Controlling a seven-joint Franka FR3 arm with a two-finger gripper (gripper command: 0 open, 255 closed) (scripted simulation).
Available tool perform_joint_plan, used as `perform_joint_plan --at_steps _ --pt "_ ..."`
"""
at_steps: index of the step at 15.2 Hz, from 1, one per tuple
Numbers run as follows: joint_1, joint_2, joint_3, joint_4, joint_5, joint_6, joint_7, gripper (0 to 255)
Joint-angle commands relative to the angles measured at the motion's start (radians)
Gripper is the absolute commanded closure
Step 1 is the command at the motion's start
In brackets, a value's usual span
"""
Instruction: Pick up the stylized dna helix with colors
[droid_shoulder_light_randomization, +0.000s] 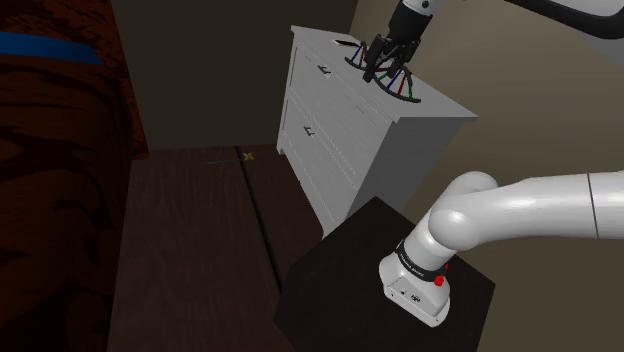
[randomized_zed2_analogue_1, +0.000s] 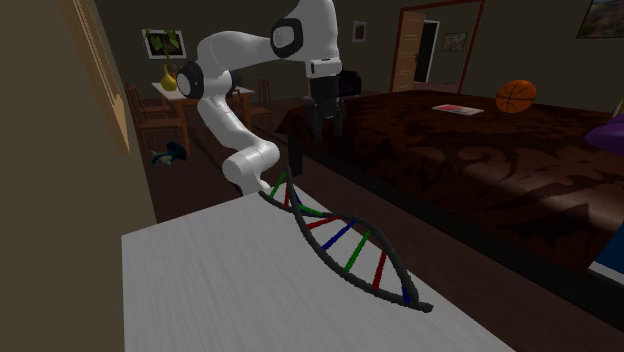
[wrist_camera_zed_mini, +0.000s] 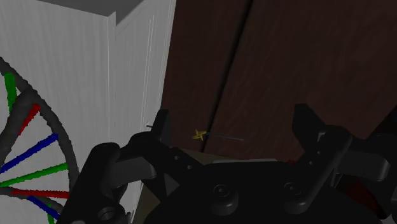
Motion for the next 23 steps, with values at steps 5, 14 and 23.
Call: perform_joint_plan --at_steps 5,14,23 --pt "-0.017 0.054 -0.079 0.007 -0.032 0.105 -0.071 0" --pt "-0.025 0.231 -0.262 0.096 -0.042 0.322 -0.239 0" --pt "0.018 0.471 -0.465 0.286 0.084 0.481 -0.450 0"
